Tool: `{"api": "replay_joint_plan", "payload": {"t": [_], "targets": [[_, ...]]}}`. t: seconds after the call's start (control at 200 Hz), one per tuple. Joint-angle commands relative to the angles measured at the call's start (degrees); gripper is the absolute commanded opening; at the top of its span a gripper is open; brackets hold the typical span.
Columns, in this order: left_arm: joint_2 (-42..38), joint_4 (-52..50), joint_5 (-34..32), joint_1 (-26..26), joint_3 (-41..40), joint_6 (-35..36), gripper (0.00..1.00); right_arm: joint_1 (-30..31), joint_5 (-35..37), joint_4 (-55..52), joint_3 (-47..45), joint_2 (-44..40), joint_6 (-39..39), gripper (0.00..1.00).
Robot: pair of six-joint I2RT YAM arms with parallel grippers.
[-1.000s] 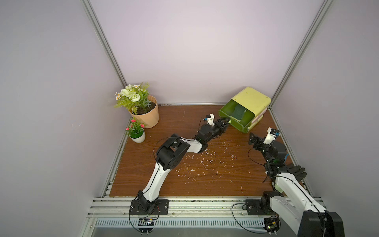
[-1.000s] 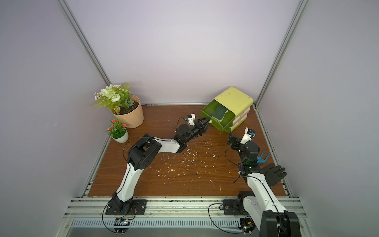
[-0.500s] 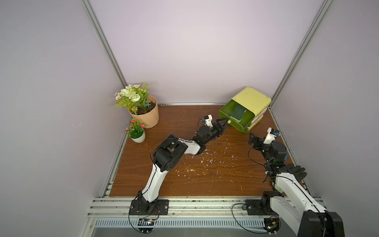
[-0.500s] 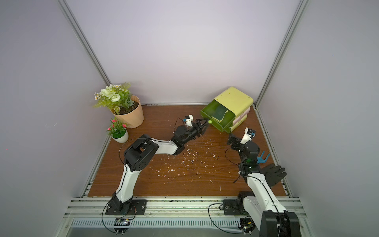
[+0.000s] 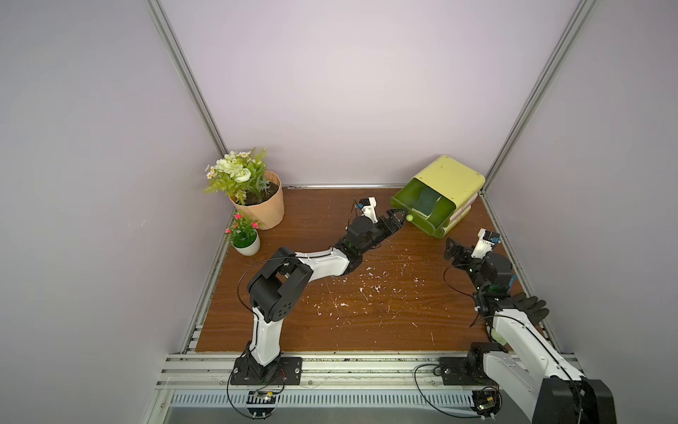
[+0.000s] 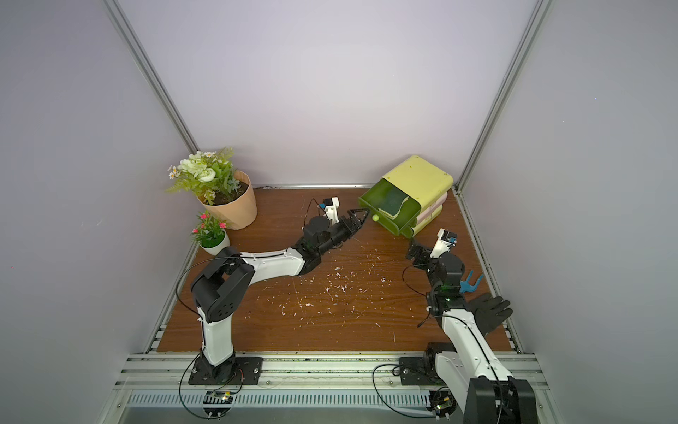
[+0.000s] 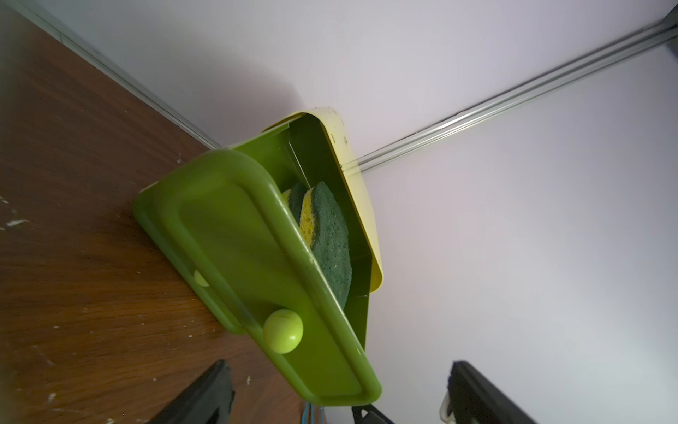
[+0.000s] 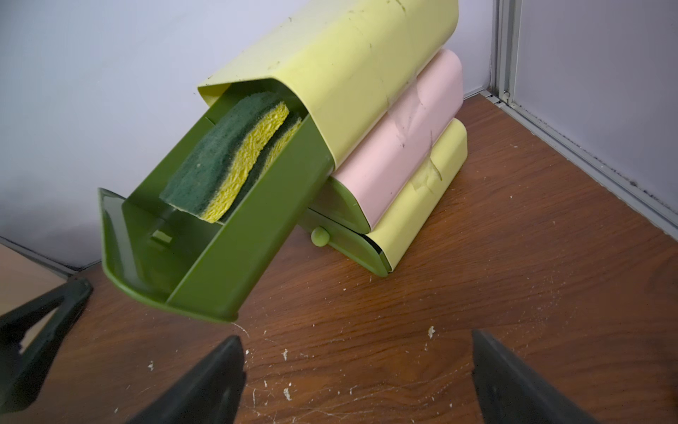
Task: Take the sponge out of the drawer
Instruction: Open the drawer in the storage box, then move the storage box to the center of the board.
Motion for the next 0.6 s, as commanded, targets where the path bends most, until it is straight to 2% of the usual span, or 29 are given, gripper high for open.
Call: {"api": "replay_joint_plan", "payload": {"t": [0.0, 0.13, 0.25, 0.36, 0.515, 0.595], "targets": [[-4.4, -18.3, -5.4, -2.1, 7.1, 18.5, 1.00, -0.3, -1.3, 0.5, 2.0, -0.9, -0.5, 0.99], [-4.9, -31.4, -7.6, -2.9, 15.1, 28.5, 1.00, -0.3, -1.8, -0.5, 2.5, -0.5, -0.4, 0.99], [-2.0, -44.2, -11.0, -4.1, 27.5, 36.8, 1.00, -0.3, -1.9, -1.8, 3.3, -0.2, -0.3, 0.99], [3.6, -55.6, -13.5, -5.9, 40.5, 43.8, 1.00, -0.3, -1.7, -3.5, 4.1, 0.1, -0.4, 0.99], [14.8, -71.0, -15.3, -6.7, 63.3, 49.3, 1.00, -0.5, -1.3, -4.9, 4.6, 0.1, -0.4, 0.99], [18.5, -73.9, -15.7, -6.7, 69.5, 50.5, 1.00, -0.6, -0.9, -5.5, 4.7, -0.6, -0.4, 0.99]]}}
